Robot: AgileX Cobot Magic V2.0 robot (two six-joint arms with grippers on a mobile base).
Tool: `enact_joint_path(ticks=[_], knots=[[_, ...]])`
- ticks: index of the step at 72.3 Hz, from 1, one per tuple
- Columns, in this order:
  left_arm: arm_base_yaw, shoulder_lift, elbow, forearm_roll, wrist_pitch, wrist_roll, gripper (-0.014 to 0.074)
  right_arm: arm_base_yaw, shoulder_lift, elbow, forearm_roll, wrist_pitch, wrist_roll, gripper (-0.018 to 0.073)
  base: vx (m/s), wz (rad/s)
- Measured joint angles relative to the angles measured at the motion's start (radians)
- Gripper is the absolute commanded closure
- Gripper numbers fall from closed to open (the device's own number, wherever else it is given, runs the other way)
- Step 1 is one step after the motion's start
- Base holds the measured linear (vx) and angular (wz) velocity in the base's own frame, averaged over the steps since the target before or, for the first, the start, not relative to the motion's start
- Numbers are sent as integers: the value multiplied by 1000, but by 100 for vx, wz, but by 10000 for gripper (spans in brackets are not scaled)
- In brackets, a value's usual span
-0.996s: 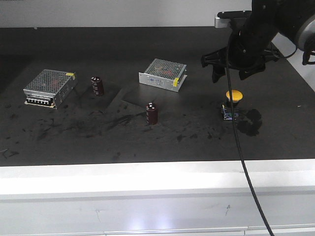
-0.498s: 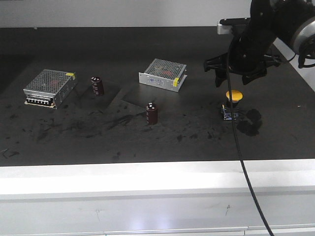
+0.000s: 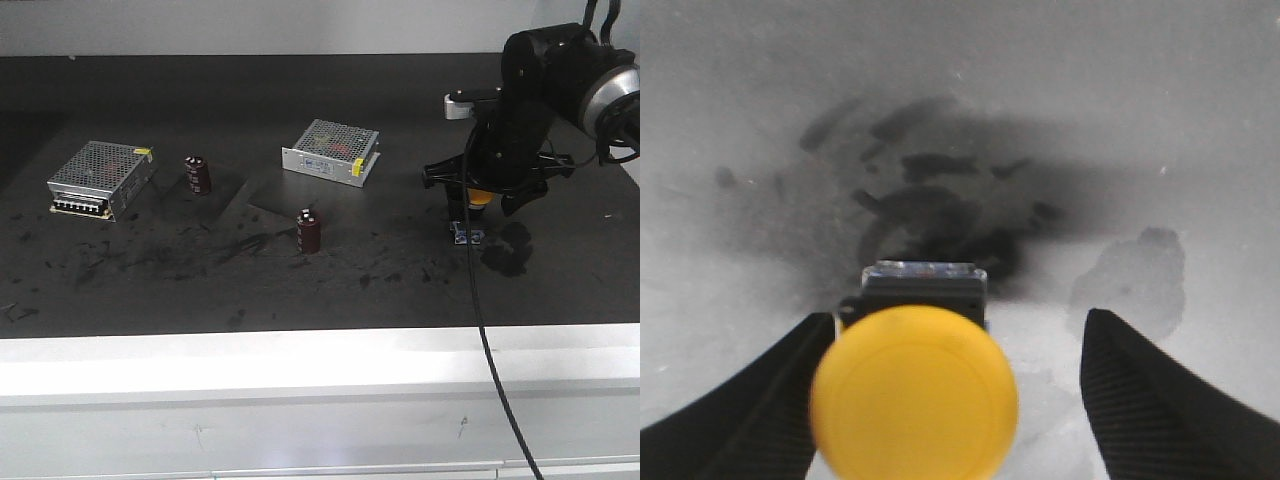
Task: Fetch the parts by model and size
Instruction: 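Lower the right gripper and grasp the yellow-capped switch, then lift the yellow-capped switch with the right gripper and retract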
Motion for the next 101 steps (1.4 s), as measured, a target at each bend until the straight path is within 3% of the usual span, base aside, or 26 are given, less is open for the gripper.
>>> enact_joint_path(ticks=[12, 33, 63, 101], knots=[[0, 0, 0, 0, 0, 0, 603, 0, 0, 0, 8, -2, -1, 165, 0, 0], [0, 0, 0, 0, 0, 0, 603, 0, -5, 1, 11, -2, -24, 573, 0, 0], [0, 0, 0, 0, 0, 0, 603, 0, -264, 54, 9, -58, -78, 569, 0, 0], [0, 0, 0, 0, 0, 0, 603, 0, -935, 817, 9, -567, -84, 569, 0, 0]])
